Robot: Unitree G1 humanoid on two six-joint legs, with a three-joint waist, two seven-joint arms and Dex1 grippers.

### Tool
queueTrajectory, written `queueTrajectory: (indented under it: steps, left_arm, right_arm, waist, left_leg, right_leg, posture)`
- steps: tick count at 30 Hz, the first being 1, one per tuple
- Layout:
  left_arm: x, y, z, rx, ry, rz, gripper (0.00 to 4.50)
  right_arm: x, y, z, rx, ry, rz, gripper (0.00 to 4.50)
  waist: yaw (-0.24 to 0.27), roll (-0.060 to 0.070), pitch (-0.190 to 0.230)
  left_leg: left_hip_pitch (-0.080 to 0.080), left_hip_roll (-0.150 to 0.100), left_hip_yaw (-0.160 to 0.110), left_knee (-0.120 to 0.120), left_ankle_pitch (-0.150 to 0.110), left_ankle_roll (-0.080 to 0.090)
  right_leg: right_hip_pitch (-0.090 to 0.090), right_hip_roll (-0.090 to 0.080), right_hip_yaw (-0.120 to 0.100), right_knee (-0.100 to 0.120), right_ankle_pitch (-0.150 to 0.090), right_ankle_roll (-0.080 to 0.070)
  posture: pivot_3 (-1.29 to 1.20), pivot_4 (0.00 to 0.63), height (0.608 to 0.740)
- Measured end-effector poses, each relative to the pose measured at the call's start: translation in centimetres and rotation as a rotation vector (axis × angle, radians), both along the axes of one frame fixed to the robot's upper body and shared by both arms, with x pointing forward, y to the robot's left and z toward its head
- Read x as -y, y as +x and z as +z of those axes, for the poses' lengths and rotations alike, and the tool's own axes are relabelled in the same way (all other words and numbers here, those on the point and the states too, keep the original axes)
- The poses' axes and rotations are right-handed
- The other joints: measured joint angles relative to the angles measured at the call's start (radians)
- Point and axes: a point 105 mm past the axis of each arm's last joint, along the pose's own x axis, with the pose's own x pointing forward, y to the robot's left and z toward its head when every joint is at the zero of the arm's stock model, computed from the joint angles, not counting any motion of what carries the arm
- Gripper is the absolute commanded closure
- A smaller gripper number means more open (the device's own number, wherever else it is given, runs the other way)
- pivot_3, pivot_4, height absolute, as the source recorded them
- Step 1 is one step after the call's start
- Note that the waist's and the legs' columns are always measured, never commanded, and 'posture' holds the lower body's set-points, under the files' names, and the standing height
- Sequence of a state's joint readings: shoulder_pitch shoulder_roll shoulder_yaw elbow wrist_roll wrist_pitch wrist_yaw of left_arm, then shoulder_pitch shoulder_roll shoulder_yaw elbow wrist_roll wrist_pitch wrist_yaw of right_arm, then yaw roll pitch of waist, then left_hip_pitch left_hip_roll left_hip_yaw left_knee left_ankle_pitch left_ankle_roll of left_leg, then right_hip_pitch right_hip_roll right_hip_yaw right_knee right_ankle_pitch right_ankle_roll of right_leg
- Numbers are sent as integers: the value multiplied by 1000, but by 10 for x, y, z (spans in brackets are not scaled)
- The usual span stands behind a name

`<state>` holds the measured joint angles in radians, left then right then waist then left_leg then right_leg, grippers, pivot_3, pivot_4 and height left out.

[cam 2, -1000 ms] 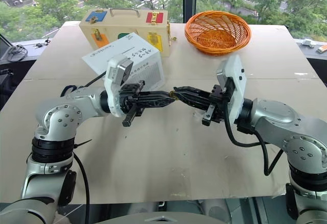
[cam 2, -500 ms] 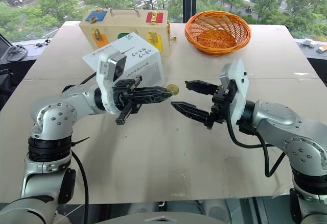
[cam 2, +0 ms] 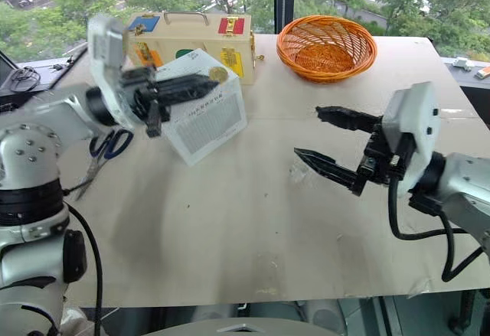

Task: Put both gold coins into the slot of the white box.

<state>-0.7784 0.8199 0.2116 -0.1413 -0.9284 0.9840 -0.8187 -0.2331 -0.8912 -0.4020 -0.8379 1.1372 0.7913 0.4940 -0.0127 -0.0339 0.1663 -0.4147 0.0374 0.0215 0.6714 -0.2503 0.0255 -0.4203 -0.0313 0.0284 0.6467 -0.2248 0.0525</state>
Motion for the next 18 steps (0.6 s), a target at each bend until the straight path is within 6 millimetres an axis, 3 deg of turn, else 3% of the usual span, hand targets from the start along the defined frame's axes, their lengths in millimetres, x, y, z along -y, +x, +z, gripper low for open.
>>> queueTrajectory:
  steps: [4, 7, 11, 18]
  left_arm:
    - [-34, 20, 7, -16, 141, 192, 4500]
    - [-50, 34, 0, -69, 220, 255, 4500]
    - [-61, 48, -15, -137, 283, 278, 4500]
    - [-71, 61, -19, -149, 354, 285, 4500]
  right_arm:
    - [-1, -3, 1, 19, -25, -1, 823]
    - [-2, -5, 6, 60, -26, 3, 823]
    - [-7, -10, 13, 135, -28, 22, 823]
    - [-7, -12, 20, 205, -22, 11, 823]
  waist:
    - [2, 0, 0]
    - [6, 0, 0]
    - [10, 0, 0]
    - [9, 0, 0]
  left_leg:
    - [0, 0, 0, -1, 0, 0]
    - [-1, 0, 1, -1, 0, 0]
    - [-2, 0, 1, -1, 0, 0]
    - [-3, 0, 2, -1, 0, 0]
  right_leg:
    - [0, 0, -1, -1, 0, 0]
    - [0, -1, -1, -2, 0, 0]
    - [0, -1, -2, -3, 0, 0]
    - [0, -1, -2, -3, 0, 0]
  posture:
    - [0, 150, 740]
    - [0, 150, 740]
    - [0, 150, 740]
    - [0, 150, 740]
